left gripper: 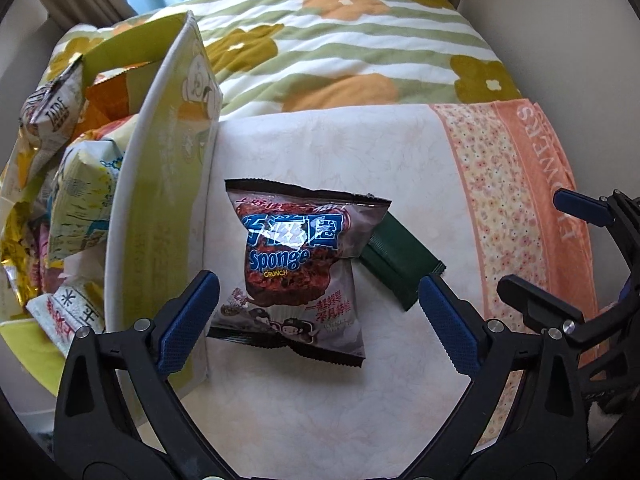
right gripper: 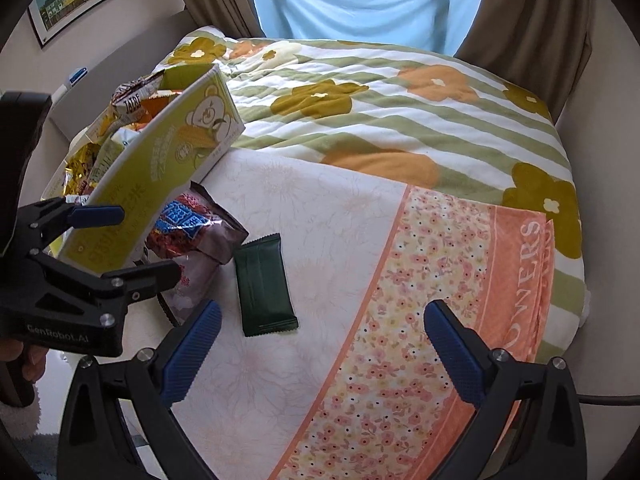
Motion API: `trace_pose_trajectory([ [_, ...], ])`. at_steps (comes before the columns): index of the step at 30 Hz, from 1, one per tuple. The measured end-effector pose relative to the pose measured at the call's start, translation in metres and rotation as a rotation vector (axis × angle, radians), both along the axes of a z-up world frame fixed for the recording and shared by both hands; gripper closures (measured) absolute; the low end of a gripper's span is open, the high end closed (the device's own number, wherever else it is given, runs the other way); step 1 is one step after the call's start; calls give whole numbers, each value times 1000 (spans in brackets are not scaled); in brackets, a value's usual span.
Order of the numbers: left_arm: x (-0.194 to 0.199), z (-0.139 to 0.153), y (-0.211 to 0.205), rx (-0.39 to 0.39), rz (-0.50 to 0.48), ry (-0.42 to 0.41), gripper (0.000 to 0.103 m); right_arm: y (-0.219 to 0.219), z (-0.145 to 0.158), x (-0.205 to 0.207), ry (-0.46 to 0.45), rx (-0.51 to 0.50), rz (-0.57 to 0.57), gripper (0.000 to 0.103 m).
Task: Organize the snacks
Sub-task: 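Move both grippers back to the Sponge bag and green packet on the sheet, then grasp the red-blue Sponge bag with left while right grasps the dark green packet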
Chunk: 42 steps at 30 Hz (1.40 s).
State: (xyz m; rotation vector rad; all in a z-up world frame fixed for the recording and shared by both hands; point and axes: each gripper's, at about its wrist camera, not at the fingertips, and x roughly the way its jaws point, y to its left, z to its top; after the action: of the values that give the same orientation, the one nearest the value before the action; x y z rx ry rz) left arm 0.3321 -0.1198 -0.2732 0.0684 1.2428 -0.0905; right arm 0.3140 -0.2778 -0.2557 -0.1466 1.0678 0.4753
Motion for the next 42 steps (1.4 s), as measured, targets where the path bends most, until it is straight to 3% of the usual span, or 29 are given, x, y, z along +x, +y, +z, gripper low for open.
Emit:
trace_pose_trajectory([
  [8,10,-22,-13,101,-52,29,7,26,-38,-6,14,-31,84,2],
  [10,13,-28,-11,97,-43,42,7,31,-44,-8,6,-40,101,2],
  [13,18,-39,-4,85,-18,72,18,35,-52,-8,2,-38,110,2],
  [16,21,-49,1,92,-12,96,19,39,-59,-6,-2,-41,117,2],
  [17,21,-52,2,90,-11,101,25,41,-61,-5,-6,-44,119,2],
  [20,23,-58,8,72,4,122,29,46,-66,-4,-17,-52,130,2],
  [27,23,-57,15,52,12,102,43,59,-73,0,-46,-83,163,3],
  [31,22,-53,18,50,19,96,45,67,-78,3,-51,-100,190,16],
  [38,20,-46,20,46,33,84,45,78,-82,7,-74,-100,220,23],
  [42,19,-46,19,45,41,82,45,84,-82,9,-85,-89,238,37],
])
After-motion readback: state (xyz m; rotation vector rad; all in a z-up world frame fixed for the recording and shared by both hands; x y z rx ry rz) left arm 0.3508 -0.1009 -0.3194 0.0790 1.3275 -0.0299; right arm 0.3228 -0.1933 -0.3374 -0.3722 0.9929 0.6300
